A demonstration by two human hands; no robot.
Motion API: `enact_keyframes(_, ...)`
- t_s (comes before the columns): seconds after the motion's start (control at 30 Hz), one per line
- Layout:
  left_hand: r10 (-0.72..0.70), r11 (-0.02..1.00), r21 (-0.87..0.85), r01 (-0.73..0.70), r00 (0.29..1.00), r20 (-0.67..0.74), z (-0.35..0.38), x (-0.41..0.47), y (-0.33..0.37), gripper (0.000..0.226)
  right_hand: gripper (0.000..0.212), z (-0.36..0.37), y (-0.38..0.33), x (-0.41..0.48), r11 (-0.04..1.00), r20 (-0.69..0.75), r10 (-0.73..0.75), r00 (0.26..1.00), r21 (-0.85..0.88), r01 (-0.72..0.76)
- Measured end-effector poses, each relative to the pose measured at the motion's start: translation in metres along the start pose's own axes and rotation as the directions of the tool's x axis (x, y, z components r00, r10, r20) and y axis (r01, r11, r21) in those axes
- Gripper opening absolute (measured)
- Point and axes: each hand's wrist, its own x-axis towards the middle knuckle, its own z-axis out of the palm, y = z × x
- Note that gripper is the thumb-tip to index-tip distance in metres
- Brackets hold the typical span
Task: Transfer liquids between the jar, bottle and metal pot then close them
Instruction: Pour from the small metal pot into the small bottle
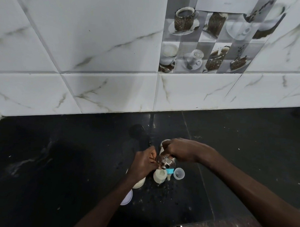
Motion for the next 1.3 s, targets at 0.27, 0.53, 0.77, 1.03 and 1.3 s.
enact_keyframes(0.27, 0.003, 1.0, 0.003, -0.003, 1.0, 0.006, 0.003, 0.002, 0.001, 0.033, 0.029, -0.001, 0.0, -0.001, 1.0, 0.026, 0.015, 1.0, -0.018, -0.014)
enact_keyframes(0.53, -0.018, 1.0, 0.003, 0.018, 1.0, 0.005, 0.006, 0.001, 0.001, 0.033, 0.026, -0.001, -0.001, -0.001, 0.999, 0.036, 0.024, 0.999, -0.023, -0.024)
enact_keyframes(0.77, -0.012, 1.0, -0.008, 0.012, 1.0, -0.005, 0.005, 0.0, -0.001, 0.033, 0.028, -0.001, -0.005, -0.003, 1.0, 0.038, 0.023, 0.999, -0.002, -0.023)
enact_keyframes(1.03, 0.013, 1.0, 0.019, -0.013, 1.0, 0.003, 0.002, -0.003, -0.001, 0.03, 0.027, -0.004, -0.009, -0.001, 1.0, 0.017, 0.014, 1.0, 0.006, -0.014)
enact_keyframes(1.3, 0.031, 0.999, 0.026, -0.031, 1.0, -0.003, 0.004, 0.0, -0.005, 0.035, 0.025, -0.005, -0.012, 0.001, 1.0, 0.022, 0.018, 1.0, 0.003, -0.019)
